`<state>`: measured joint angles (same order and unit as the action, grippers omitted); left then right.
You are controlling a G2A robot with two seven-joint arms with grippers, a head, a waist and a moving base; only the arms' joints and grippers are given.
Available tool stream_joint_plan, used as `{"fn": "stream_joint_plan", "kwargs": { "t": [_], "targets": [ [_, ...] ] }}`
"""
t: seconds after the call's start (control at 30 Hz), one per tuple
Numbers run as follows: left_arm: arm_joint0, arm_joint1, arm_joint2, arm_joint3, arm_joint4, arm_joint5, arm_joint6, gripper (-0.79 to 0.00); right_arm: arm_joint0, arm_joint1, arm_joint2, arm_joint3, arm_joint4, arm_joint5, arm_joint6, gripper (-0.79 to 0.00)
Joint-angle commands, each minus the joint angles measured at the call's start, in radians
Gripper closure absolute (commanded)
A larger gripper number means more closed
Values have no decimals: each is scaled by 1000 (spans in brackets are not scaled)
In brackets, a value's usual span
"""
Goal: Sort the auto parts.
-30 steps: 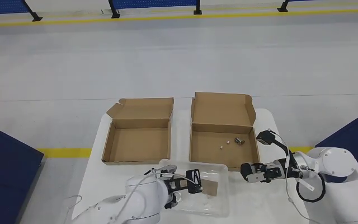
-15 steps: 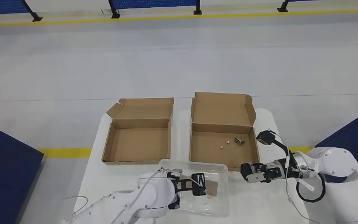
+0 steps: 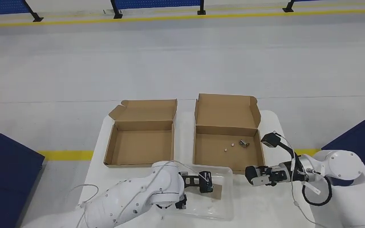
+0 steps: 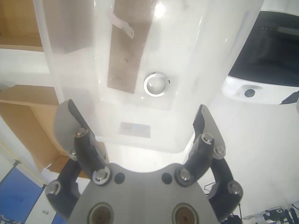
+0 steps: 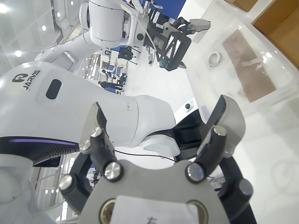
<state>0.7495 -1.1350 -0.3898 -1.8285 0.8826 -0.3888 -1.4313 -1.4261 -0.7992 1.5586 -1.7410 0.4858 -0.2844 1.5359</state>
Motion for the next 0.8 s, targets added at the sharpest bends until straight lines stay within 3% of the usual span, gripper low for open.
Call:
{"fn": "stream_joint_plan", "kwargs": {
  "t": [0.0, 0.33, 0.77],
  "targets": [
    [0, 0, 0, 1, 0, -1, 1, -785, 0, 0, 0, 0, 0, 0, 0, -785],
    [24, -5, 13, 50, 43, -33, 64, -785, 0, 0, 0, 0, 0, 0, 0, -785],
    [17, -20, 21, 105, 31, -47, 48, -785, 0, 0, 0, 0, 0, 0, 0, -785]
  ]
}}
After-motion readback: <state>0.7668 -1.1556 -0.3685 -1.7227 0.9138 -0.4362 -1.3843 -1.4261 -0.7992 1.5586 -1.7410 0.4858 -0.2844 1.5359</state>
